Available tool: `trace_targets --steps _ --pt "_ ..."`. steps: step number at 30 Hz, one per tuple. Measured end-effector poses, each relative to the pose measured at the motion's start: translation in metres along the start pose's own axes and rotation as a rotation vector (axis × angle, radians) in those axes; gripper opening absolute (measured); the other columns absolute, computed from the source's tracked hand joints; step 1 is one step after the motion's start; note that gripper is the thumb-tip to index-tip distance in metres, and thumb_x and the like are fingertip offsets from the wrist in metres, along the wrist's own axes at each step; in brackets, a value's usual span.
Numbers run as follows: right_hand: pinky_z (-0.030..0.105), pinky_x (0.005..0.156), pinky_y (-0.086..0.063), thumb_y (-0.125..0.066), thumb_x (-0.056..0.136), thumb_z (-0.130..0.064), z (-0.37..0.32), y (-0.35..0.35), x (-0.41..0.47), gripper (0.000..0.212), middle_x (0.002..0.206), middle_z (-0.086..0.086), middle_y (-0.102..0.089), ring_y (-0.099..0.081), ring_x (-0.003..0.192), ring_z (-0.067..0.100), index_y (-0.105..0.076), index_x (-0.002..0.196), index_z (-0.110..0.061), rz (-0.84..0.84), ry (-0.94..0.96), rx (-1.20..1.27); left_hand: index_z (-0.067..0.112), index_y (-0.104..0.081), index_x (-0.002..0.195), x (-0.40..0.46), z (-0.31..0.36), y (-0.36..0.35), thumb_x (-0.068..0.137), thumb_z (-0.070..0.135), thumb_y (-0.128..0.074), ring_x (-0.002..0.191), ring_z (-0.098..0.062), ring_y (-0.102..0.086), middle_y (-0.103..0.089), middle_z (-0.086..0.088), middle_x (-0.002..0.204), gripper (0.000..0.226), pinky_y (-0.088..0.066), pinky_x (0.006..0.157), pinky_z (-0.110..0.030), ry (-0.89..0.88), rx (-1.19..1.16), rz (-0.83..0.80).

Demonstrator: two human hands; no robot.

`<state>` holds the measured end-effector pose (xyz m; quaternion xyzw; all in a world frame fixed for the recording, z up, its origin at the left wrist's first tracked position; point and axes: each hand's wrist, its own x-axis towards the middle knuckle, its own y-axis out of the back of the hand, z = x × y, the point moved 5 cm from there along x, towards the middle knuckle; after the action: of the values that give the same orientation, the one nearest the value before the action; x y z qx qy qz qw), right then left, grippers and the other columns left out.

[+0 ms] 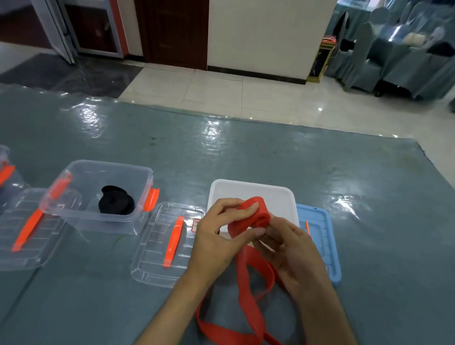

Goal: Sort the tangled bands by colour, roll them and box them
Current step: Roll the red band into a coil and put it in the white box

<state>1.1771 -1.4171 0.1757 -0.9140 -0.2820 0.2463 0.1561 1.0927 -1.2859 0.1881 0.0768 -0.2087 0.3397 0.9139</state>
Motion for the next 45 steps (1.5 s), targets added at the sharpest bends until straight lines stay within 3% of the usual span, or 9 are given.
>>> trace_targets --steps 5,9,11,16,22,27,33,40,45 --pt "0.022 0.068 -0.052 -0.078 0.07 -0.04 -0.023 0.009 0.009 0.028 0.081 0.0 -0.072 -0.065 0.074 0.006 -0.083 0.086 -0.017 0.053 0.156 -0.293 0.037 -0.079 0.119 0.01 0.001 -0.006 0.085 0.027 -0.087 0.118 -0.016 -0.068 -0.07 0.011 0.119 0.036 -0.051 0.097 -0.017 0.057 -0.011 -0.021" --pt "0.029 0.076 -0.058 -0.077 0.086 -0.03 -0.044 0.009 0.013 0.037 0.124 0.006 -0.074 -0.067 0.08 0.017 -0.072 0.123 -0.024 -0.089 0.354 -0.212 0.035 -0.081 0.115 0.019 0.001 -0.009 0.085 0.017 -0.083 0.12 -0.023 -0.068 -0.072 0.002 0.12 0.036 -0.055 0.102 -0.03 0.165 -0.134 -0.039" --pt "0.029 0.08 -0.058 -0.082 0.087 -0.044 -0.054 0.001 0.012 0.044 0.126 0.008 -0.073 -0.07 0.084 0.02 -0.073 0.125 -0.023 -0.168 0.432 -0.299 0.025 -0.08 0.12 0.025 0.003 -0.012 0.088 0.012 -0.082 0.123 -0.027 -0.067 -0.072 -0.003 0.124 0.035 -0.056 0.104 -0.035 0.165 -0.175 -0.079" --pt "0.028 0.09 -0.057 -0.089 0.08 -0.035 -0.066 -0.005 0.015 0.041 0.114 0.013 -0.075 -0.073 0.106 0.026 -0.08 0.114 -0.013 -0.159 0.592 -0.33 0.029 -0.079 0.12 0.032 0.005 -0.021 0.076 0.017 -0.089 0.119 -0.025 -0.072 -0.076 -0.007 0.123 0.047 -0.058 0.102 -0.034 0.244 -0.366 -0.046" --pt "0.035 0.087 -0.061 -0.093 0.075 -0.039 -0.065 -0.018 0.019 0.042 0.108 0.013 -0.078 -0.077 0.099 0.031 -0.077 0.108 -0.017 -0.131 0.499 -0.108 0.009 -0.073 0.128 0.051 0.001 -0.023 0.081 0.01 -0.086 0.122 -0.028 -0.07 -0.074 -0.009 0.124 0.049 -0.056 0.102 -0.032 0.283 -0.405 -0.084" --pt "0.053 0.098 -0.059 -0.098 0.068 -0.037 -0.062 -0.022 0.029 0.043 0.114 0.016 -0.072 -0.074 0.109 0.034 -0.075 0.099 -0.017 -0.141 0.46 -0.021 0.02 -0.076 0.124 0.06 0.007 -0.019 0.085 0.017 -0.082 0.122 -0.025 -0.07 -0.073 -0.006 0.124 0.04 -0.054 0.1 -0.026 0.228 -0.423 -0.045" --pt "0.031 0.092 -0.059 -0.095 0.071 -0.039 -0.065 -0.015 0.034 0.033 0.12 0.012 -0.076 -0.072 0.118 0.031 -0.075 0.086 -0.018 -0.047 0.58 -0.204 0.035 -0.077 0.109 0.066 0.01 -0.007 0.08 0.031 -0.085 0.111 -0.02 -0.073 -0.078 0.0 0.111 0.03 -0.055 0.092 -0.023 0.193 -0.295 0.04" --pt "0.056 0.1 -0.056 -0.091 0.08 -0.035 -0.06 -0.02 0.027 0.047 0.117 0.013 -0.076 -0.071 0.117 0.034 -0.074 0.123 -0.024 -0.045 0.634 -0.143 0.023 -0.083 0.103 0.062 0.015 -0.007 0.078 0.022 -0.085 0.118 -0.016 -0.07 -0.073 0.0 0.12 0.025 -0.054 0.096 -0.023 0.178 -0.374 0.06" --pt "0.06 0.108 -0.051 -0.091 0.08 -0.03 -0.052 -0.015 0.022 0.044 0.122 0.019 -0.074 -0.069 0.122 0.038 -0.075 0.118 -0.013 -0.079 0.555 -0.132 0.028 -0.083 0.112 0.061 0.019 -0.007 0.085 0.03 -0.081 0.118 -0.025 -0.068 -0.073 0.003 0.115 0.027 -0.054 0.102 -0.037 0.162 -0.166 -0.007"
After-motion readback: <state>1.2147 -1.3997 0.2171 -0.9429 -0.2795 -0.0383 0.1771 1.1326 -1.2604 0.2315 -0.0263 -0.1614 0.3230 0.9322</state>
